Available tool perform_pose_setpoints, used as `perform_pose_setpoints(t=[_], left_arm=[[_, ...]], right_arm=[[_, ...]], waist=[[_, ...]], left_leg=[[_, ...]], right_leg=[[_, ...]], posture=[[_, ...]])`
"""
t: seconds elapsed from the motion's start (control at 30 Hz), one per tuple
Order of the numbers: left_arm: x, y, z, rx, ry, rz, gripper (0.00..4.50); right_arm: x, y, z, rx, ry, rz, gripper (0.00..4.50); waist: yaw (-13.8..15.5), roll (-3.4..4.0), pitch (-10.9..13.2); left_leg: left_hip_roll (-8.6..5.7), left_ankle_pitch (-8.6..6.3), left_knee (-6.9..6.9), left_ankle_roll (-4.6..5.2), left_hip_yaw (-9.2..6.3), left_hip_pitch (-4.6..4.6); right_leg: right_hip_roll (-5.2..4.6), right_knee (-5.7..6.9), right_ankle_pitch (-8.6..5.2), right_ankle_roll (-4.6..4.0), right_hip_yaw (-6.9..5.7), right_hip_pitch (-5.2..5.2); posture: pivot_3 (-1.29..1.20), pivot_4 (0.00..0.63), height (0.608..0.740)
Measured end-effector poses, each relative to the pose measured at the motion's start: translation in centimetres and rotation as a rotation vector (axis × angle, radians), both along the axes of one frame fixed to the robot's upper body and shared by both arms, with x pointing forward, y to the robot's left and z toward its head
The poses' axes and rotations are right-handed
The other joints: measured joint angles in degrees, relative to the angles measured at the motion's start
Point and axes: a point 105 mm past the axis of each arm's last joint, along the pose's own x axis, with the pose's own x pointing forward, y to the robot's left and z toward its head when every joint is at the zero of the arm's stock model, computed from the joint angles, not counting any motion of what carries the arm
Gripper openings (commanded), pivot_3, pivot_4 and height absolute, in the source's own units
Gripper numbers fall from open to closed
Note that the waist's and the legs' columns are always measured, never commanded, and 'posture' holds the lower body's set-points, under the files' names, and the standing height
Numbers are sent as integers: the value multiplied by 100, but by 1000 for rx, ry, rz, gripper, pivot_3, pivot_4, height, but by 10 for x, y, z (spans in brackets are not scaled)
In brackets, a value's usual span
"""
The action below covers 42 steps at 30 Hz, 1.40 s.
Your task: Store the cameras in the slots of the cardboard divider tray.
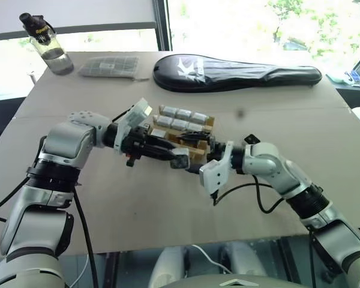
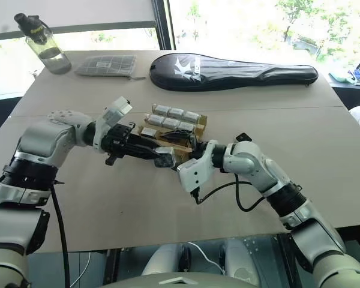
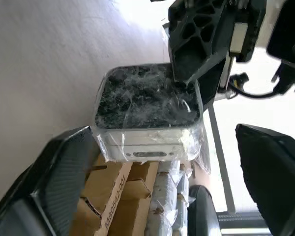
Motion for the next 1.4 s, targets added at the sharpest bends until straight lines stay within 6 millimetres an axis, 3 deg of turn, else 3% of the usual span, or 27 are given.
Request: perform_pose_setpoints(t=[0.17, 0.3, 0.33, 0.47, 0.53, 0.6, 0.77, 0.9, 1.07, 1.4], left_arm=[[9, -1, 10, -38, -146, -6, 741], [23, 4, 14, -10, -277, 12, 741], [28, 6, 11, 15, -321, 5, 741], [38, 4, 6, -1, -373, 0, 741], [45, -2, 5, -45, -392, -5, 741], [51, -2, 2, -74, -400, 12, 741], [65, -6, -3, -93, -418, 37, 741], [71, -15, 0, -85, -438, 21, 741], [73, -15, -5, -41, -421, 10, 741], [76, 5, -5, 156, -519, -22, 741]], right_arm=[[-5, -41, 8, 133, 167, -102, 4469], [-19, -79, -12, 300, 589, -222, 4469], [-26, -93, -16, 402, 780, -259, 4469], [-40, -133, -19, 568, 1007, -354, 4469], [-60, -157, -25, 631, 1103, -392, 4469], [-81, -167, -32, 634, 1157, -390, 4469], [-125, -178, -46, 551, 1207, -348, 4469], [-128, -180, -36, 589, 1129, -314, 4469], [-130, -181, -38, 596, 1120, -325, 4469], [-128, -181, -38, 615, 1086, -348, 4469]], waist=[[83, -1, 1], [123, 1, 2], [132, 1, 2], [174, -1, 3], [260, -2, 4], [261, -4, 5], [229, -16, 9], [207, -22, 13], [252, -22, 14], [265, -23, 15]], left_leg=[[0, 0, 0, 0, -2, -1], [0, -1, -2, 2, -4, 0], [0, -2, 0, 3, -4, 1], [0, -5, 1, 9, -7, 5], [-1, -7, 2, 13, -8, 3], [-1, -9, 1, 17, -5, 5], [-3, -15, 4, 27, 8, 15], [-3, -16, 8, 29, 10, 22], [2, -16, 8, 29, 6, 19], [0, -16, 8, 29, 6, 18]], right_leg=[[-2, -1, 0, 0, -3, 1], [-4, -2, 0, 0, -6, 9], [-5, -2, 0, 0, -6, 12], [-4, -4, 0, 0, -14, 23], [-3, -4, 0, 0, -17, 23], [0, -4, 0, 1, -14, 24], [14, -8, 4, 7, -1, 28], [28, -13, 6, 12, 7, 32], [23, -11, 6, 11, 5, 32], [31, -17, 6, 12, 2, 32]], posture=[[0, 150, 740], [0, 150, 740], [0, 150, 740], [0, 150, 740], [0, 150, 740], [0, 150, 740], [0, 150, 740], [0, 150, 740], [0, 150, 740], [0, 150, 740]])
